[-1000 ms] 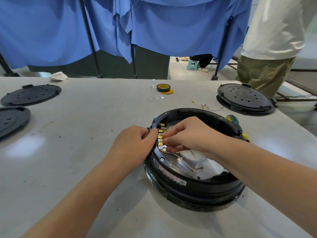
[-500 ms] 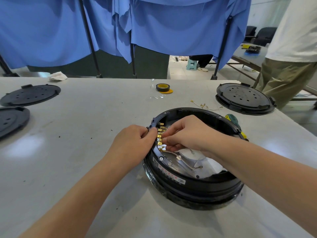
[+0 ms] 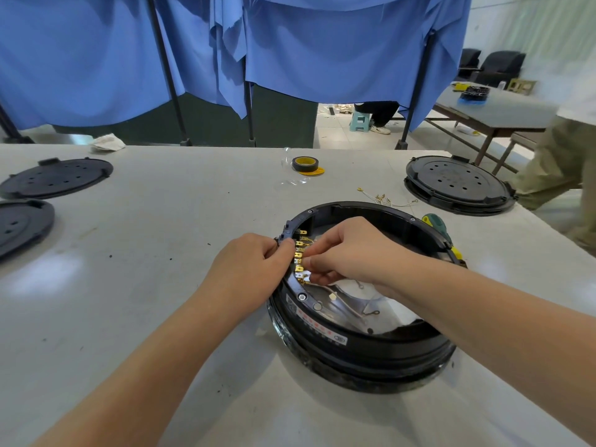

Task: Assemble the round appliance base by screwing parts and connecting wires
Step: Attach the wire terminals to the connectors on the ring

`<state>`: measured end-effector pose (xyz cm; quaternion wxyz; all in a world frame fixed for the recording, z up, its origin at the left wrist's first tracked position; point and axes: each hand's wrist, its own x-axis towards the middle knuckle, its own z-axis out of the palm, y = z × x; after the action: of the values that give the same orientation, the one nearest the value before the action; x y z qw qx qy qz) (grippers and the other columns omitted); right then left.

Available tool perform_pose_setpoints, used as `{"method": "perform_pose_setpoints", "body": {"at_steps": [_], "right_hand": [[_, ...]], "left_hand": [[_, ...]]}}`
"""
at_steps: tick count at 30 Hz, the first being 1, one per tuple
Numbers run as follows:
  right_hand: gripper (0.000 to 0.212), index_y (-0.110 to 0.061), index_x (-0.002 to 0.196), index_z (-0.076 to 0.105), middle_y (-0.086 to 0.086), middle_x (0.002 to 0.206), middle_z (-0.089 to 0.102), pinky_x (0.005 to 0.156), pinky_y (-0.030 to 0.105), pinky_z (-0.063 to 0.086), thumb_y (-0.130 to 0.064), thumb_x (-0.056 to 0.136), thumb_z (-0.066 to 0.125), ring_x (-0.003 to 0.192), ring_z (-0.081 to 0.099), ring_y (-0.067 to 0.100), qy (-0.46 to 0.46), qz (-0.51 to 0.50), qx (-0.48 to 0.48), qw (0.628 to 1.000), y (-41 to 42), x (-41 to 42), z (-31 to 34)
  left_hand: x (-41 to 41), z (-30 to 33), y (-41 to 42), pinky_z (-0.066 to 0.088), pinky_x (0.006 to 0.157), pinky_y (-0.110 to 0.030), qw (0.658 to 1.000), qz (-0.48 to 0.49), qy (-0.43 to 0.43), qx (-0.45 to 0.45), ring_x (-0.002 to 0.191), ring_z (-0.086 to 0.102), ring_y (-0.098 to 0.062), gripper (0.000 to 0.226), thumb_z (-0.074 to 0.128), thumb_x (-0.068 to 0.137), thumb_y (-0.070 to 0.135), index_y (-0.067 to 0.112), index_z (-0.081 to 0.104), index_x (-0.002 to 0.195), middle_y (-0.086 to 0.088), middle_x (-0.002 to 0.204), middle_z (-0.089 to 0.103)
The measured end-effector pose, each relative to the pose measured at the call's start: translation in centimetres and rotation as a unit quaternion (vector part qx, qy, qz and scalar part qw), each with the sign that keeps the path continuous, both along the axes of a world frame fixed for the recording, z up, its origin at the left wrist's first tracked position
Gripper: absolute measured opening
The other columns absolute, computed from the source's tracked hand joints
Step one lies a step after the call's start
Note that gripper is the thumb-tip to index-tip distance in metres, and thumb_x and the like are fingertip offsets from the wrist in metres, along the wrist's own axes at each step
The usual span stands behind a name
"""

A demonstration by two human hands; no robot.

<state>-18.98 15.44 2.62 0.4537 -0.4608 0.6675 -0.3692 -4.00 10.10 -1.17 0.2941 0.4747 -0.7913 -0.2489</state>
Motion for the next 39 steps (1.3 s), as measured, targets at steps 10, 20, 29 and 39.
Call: {"method": "perform_pose_setpoints", "body": {"at_steps": [10,20,29,39], "right_hand": [[0.004,-0.008,0.081,0.069,0.01,0.066,0.068,0.059,0.024,0.059,-0.005,0.082,0.073,0.053,0.066,0.012,0.08,0.044,-0.035,0.995,0.0,-0.5,0.0],[0.005,-0.028,0.082,0.069,-0.008,0.063,0.06,0.057,0.02,0.042,-0.025,0.079,0.072,0.049,0.048,-0.003,0.29,0.166,-0.098,0.937,1.5,-0.6,0.8],[0.021,-0.032,0.06,0.055,-0.008,0.054,0.056,0.051,0.019,0.037,-0.025,0.078,0.061,0.049,0.049,0.003,0.358,0.136,-0.126,0.915,1.6,0.9,-0.4],[0.013,-0.032,0.067,0.063,-0.013,0.056,0.059,0.052,0.015,0.038,-0.032,0.074,0.074,0.05,0.052,-0.005,0.325,0.137,-0.12,0.928,1.4,-0.1,-0.5]], "left_hand": [[0.1,-0.4,0.0,0.029,0.052,-0.031,0.999,0.005,0.037,0.008,0.046,0.032,-0.016,0.052,0.053,0.089,0.044,0.017,0.033,0.05,0.0,0.049,0.031],[0.2,-0.5,0.1,0.03,0.051,-0.031,0.999,0.008,0.039,-0.005,0.046,0.035,-0.015,0.054,0.052,0.089,0.044,0.017,0.03,0.048,0.003,0.046,0.03],[0.1,-0.5,0.1,0.029,0.052,-0.031,0.999,0.01,0.037,-0.017,0.047,0.033,-0.016,0.054,0.052,0.09,0.043,0.016,0.028,0.049,0.002,0.047,0.028],[0.1,-0.5,0.0,0.031,0.052,-0.032,0.999,0.007,0.037,-0.02,0.048,0.037,-0.018,0.054,0.052,0.09,0.043,0.015,0.032,0.049,-0.002,0.048,0.034]]}}
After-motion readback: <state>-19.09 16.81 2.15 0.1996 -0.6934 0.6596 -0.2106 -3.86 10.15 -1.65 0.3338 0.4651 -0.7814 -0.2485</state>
